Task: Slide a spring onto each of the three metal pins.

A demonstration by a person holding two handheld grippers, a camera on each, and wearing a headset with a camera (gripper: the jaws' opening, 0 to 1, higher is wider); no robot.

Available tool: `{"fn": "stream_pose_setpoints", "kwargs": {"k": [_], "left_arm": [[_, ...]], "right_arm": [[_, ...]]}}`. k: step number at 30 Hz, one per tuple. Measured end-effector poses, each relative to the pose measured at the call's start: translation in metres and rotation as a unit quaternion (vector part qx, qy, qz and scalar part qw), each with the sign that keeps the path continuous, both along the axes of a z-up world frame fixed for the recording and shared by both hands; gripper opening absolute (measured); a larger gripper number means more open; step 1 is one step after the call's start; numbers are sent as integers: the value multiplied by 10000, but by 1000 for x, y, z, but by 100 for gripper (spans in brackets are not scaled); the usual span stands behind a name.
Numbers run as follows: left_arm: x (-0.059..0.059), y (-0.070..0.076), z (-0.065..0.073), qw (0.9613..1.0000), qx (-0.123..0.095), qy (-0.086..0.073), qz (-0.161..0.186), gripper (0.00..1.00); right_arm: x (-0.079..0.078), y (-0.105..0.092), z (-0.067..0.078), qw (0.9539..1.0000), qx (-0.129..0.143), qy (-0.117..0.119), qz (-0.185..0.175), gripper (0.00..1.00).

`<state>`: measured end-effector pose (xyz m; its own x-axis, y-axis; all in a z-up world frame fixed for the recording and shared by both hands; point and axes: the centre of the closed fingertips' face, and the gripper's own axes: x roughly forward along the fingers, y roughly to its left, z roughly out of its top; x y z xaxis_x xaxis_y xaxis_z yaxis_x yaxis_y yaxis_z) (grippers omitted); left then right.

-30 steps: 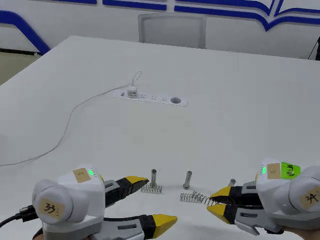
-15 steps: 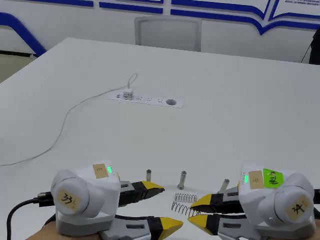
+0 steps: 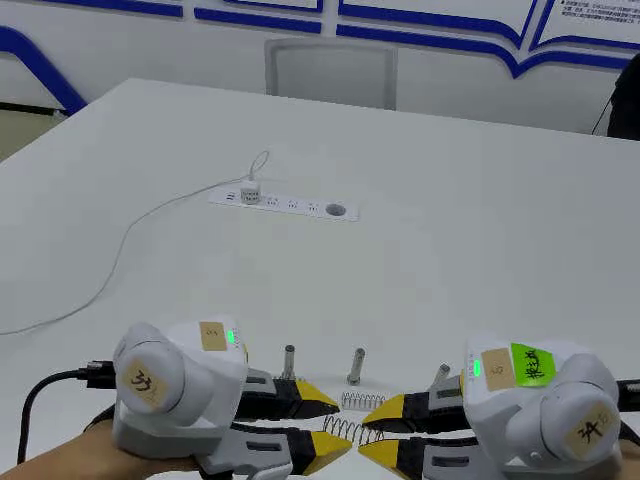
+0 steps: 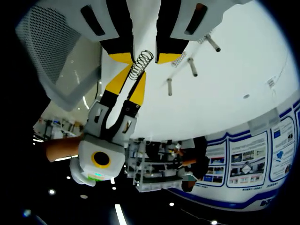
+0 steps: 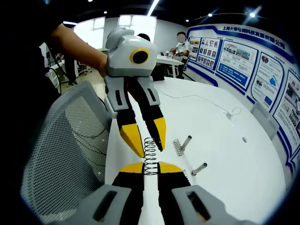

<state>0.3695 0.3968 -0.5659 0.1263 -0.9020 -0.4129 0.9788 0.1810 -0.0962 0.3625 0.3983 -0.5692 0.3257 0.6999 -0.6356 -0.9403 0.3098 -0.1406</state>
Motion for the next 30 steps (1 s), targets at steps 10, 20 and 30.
{"fn": "stream_pose_setpoints", "kwargs": {"k": [10,20,30], "left_arm": [[-6,0,-3,9939,350,-906,-529,13],[-6,-2,-1,9893,374,-1240,-672,11],[-10,-4,-1,9893,338,-1214,-740,11]], "right_arm": [[-3,3,-2,9998,-159,-38,141,10],[-3,1,1,9992,-232,-229,252,11],[-4,-4,-1,9996,-214,-113,108,14]]}}
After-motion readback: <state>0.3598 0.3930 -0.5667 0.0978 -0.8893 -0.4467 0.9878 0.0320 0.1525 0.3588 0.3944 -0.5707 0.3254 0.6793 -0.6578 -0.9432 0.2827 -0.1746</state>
